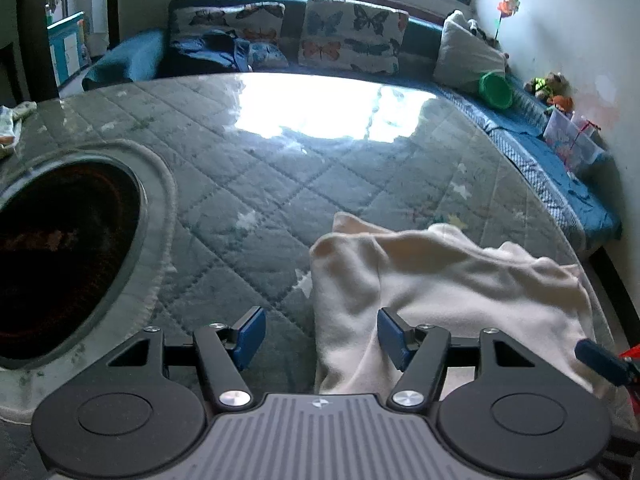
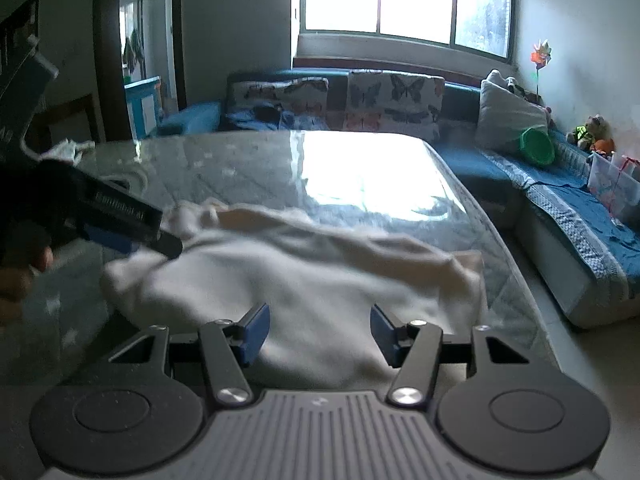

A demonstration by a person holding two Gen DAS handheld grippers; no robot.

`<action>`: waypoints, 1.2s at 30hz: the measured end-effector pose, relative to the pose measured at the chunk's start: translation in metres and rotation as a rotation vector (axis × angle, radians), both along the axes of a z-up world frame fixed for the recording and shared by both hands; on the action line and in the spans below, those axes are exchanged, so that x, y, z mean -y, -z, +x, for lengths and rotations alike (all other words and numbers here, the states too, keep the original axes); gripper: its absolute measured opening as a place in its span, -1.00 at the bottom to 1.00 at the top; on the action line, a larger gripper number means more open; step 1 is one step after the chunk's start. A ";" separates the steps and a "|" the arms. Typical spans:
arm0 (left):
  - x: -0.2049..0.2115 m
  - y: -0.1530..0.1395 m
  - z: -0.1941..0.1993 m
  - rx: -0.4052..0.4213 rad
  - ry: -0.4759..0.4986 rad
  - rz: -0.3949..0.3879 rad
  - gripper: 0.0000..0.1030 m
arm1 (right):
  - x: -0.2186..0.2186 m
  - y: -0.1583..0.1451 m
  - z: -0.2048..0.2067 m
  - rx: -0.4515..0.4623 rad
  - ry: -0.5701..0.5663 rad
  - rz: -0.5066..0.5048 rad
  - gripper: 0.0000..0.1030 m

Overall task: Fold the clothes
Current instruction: 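Lower the sweatshirt onto the mattress and open both grippers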

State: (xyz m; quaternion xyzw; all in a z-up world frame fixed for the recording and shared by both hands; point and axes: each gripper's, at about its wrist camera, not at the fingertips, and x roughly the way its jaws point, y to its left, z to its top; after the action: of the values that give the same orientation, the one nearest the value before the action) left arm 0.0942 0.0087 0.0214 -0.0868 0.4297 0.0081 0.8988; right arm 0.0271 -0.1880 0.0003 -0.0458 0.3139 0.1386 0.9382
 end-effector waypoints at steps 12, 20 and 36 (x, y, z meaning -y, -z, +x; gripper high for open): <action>-0.014 -0.015 -0.014 0.049 0.010 0.025 0.27 | -0.014 0.013 0.032 -0.051 -0.041 0.015 0.12; -0.002 -0.014 -0.019 0.033 0.033 0.033 0.27 | 0.001 0.005 0.048 -0.039 0.022 0.036 0.13; 0.021 -0.001 -0.019 -0.013 0.083 0.100 0.39 | 0.005 0.017 0.074 -0.079 0.063 -0.004 0.13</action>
State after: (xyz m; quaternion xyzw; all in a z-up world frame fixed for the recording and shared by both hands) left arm 0.0756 -0.0124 0.0225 -0.0239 0.4379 -0.0072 0.8987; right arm 0.1014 -0.1932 -0.0164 -0.0325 0.3522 0.1100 0.9289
